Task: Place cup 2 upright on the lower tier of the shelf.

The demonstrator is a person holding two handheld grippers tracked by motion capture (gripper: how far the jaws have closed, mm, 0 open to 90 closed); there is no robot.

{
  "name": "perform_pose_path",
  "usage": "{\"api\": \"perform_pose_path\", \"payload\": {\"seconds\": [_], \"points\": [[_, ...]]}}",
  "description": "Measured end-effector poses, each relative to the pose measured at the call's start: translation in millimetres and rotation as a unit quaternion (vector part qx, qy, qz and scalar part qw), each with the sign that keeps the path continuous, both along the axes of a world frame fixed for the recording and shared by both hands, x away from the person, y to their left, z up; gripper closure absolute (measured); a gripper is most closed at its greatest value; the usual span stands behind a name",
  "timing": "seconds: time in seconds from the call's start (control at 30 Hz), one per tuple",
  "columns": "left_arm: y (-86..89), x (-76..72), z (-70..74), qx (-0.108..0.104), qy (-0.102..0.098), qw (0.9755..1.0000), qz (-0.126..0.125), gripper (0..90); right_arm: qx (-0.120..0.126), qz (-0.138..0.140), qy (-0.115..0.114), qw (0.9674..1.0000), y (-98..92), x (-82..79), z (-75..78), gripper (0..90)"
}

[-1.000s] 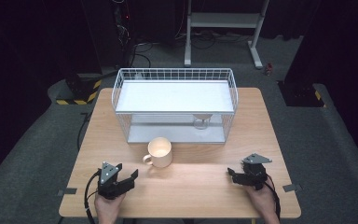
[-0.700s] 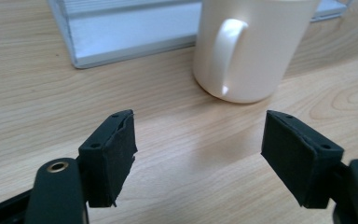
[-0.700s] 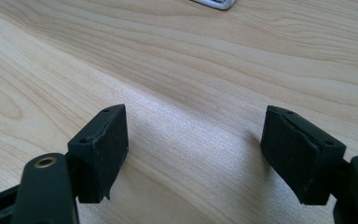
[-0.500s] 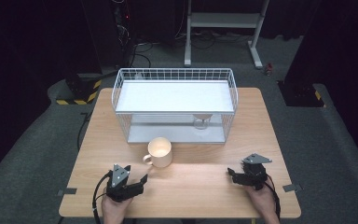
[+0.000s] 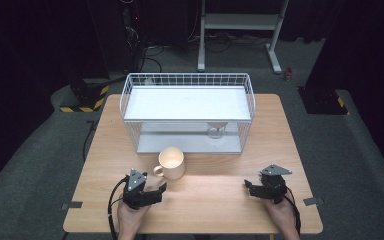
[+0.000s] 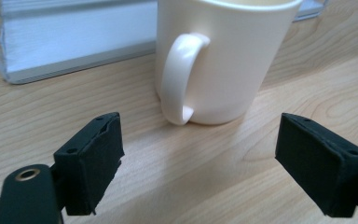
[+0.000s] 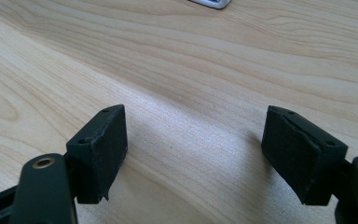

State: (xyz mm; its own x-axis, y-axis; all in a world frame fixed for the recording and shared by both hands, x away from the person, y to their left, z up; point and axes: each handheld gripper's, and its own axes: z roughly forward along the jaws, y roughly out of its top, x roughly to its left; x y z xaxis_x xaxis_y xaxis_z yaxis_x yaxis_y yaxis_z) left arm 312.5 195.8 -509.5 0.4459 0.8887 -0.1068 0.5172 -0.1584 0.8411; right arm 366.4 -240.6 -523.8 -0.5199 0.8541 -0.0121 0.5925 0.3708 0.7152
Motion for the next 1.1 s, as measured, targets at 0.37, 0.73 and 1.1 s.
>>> {"api": "perform_pose_path", "payload": {"seconds": [0.37,0.73,1.1], "points": [[-7.6,12.8,1.0,-0.022,-0.01,0.9997,0.006,12.8,-0.001,0.0,-0.001,1.0,-0.4,0.4,0.0,22.5],[-16.3,26.7,9.1,-0.002,-0.006,0.9998,-0.019,10.7,-0.002,0.0,-0.002,1.0,-0.6,0.8,-0.1,22.4],[-23.1,38.3,14.7,0.02,-0.005,0.9995,-0.025,4.8,-0.003,0.001,-0.002,1.0,-0.6,0.8,-0.1,22.4]]}}
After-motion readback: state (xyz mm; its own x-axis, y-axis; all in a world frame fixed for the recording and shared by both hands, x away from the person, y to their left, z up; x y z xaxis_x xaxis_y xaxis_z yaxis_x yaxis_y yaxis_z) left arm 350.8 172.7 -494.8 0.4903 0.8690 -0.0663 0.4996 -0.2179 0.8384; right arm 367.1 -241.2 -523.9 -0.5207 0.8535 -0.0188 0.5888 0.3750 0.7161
